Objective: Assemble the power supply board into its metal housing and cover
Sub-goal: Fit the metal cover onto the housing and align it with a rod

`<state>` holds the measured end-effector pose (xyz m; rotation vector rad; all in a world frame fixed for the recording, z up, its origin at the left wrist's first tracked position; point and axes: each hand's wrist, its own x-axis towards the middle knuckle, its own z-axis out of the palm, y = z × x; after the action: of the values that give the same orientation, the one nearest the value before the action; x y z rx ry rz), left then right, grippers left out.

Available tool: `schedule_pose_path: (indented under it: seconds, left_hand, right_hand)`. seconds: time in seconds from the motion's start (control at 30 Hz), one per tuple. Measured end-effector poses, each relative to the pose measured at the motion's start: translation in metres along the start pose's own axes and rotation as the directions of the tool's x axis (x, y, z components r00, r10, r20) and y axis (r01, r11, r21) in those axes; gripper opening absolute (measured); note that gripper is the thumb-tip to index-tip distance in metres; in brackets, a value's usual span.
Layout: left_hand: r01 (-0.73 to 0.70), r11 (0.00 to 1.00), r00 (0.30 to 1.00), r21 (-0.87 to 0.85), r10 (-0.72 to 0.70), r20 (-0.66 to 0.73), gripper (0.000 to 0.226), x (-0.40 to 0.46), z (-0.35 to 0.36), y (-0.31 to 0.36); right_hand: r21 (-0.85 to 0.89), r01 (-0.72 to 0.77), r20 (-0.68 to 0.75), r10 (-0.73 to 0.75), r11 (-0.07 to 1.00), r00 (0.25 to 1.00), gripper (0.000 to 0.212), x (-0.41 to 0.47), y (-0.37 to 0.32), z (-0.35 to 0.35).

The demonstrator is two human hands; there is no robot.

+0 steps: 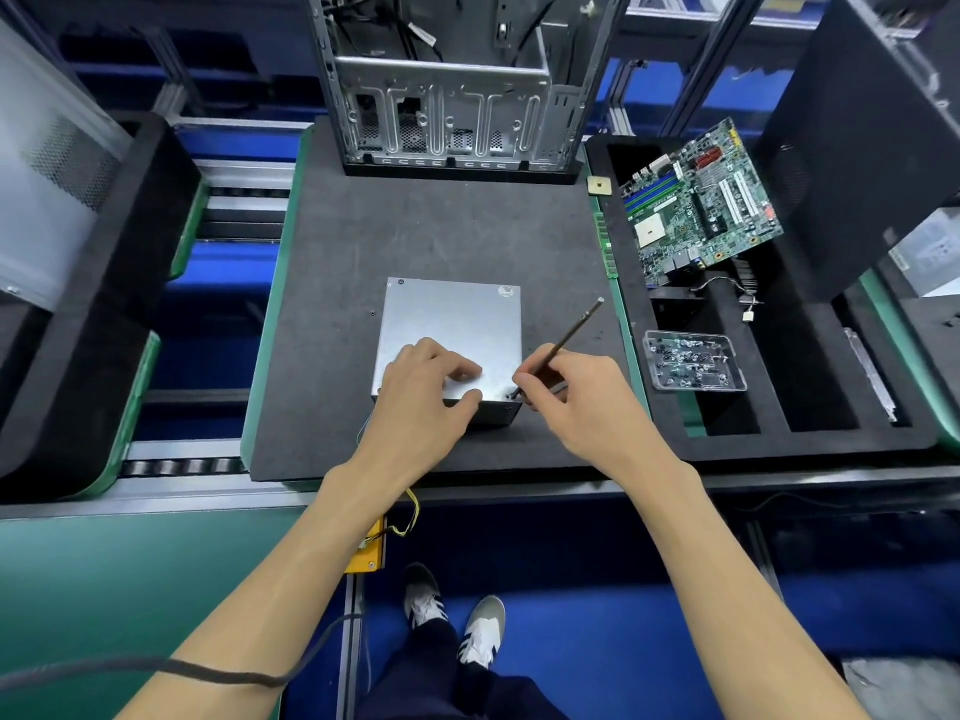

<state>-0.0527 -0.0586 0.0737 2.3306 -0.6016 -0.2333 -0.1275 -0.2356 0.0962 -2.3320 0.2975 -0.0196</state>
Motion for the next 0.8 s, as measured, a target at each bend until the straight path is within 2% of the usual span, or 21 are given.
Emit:
schedule_pose_path:
  seconds: [0.33, 0.57, 0.63, 0.7, 0.8]
  left_hand:
    - [0.015, 1.0, 1.0, 0.005, -0.015, 0.001, 0.019, 0.002, 0.0, 0.002]
    - [0.016, 1.0, 1.0, -0.002, -0.016, 0.018, 0.018, 0.0, -0.002, 0.004]
    - [0.001, 1.0, 1.0, -0.015, -0.001, 0.011, 0.016, -0.001, -0.003, 0.008]
    - [-0.015, 0.989, 0.999, -0.146, 0.008, -0.048, 0.014, -0.002, -0.006, 0.016]
    - [-0.096, 0.907, 0.991, -0.411, 0.048, -0.126, 0.014, -0.005, -0.013, 0.04]
  right_hand:
    - [-0.063, 0.021, 0.05, -0.018, 0.998, 0.999, 0.013, 0.004, -0.003, -0.002]
    - [-0.124, 0.072, 0.094, -0.06, 0.99, 0.994, 0.007, 0.009, -0.005, -0.002]
    - [-0.152, 0.063, 0.103, -0.048, 0.986, 0.994, 0.018, 0.012, -0.004, -0.003]
    - [-0.183, 0.07, 0.093, -0.053, 0.981, 0.994, 0.035, 0.015, -0.004, 0.0]
    - [-0.193, 0.041, 0.043, -0.033, 0.98, 0.999, 0.025, 0.021, -0.004, 0.004]
